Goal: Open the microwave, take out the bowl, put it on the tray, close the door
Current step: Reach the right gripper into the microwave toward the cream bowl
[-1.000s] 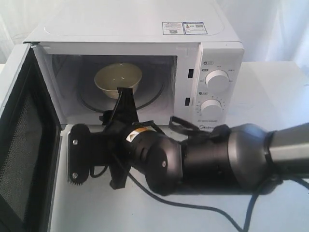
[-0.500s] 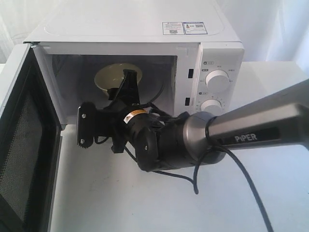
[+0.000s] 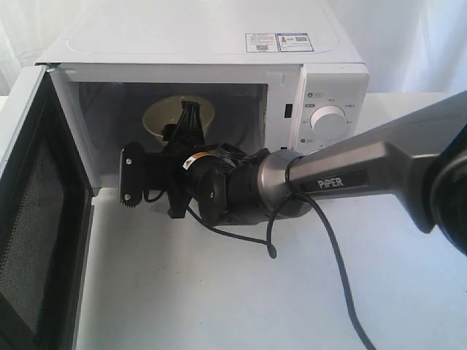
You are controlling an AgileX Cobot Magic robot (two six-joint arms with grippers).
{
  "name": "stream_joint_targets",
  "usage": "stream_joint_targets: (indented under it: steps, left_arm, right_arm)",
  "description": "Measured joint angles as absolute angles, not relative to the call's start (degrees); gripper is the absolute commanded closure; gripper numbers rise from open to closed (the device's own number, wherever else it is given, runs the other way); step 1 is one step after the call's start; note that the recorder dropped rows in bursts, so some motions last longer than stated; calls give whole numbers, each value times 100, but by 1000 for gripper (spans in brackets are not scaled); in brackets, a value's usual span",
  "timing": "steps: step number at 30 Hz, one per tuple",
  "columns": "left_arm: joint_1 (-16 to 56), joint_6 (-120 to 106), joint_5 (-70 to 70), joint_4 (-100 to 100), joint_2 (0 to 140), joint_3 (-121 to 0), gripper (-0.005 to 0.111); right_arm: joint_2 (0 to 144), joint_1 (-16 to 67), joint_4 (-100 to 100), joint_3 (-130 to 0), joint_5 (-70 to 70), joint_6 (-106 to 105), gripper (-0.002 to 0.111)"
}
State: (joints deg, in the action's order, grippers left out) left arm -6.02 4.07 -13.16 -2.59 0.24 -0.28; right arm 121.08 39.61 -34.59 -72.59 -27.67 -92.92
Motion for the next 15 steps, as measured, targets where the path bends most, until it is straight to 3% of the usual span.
stream_joint_targets:
  steps: [15]
  left_arm:
    - [-602, 407, -1316, -259, 24, -28, 107]
  right_arm:
    - [12462, 3758, -3423, -7736, -2616, -9292, 56]
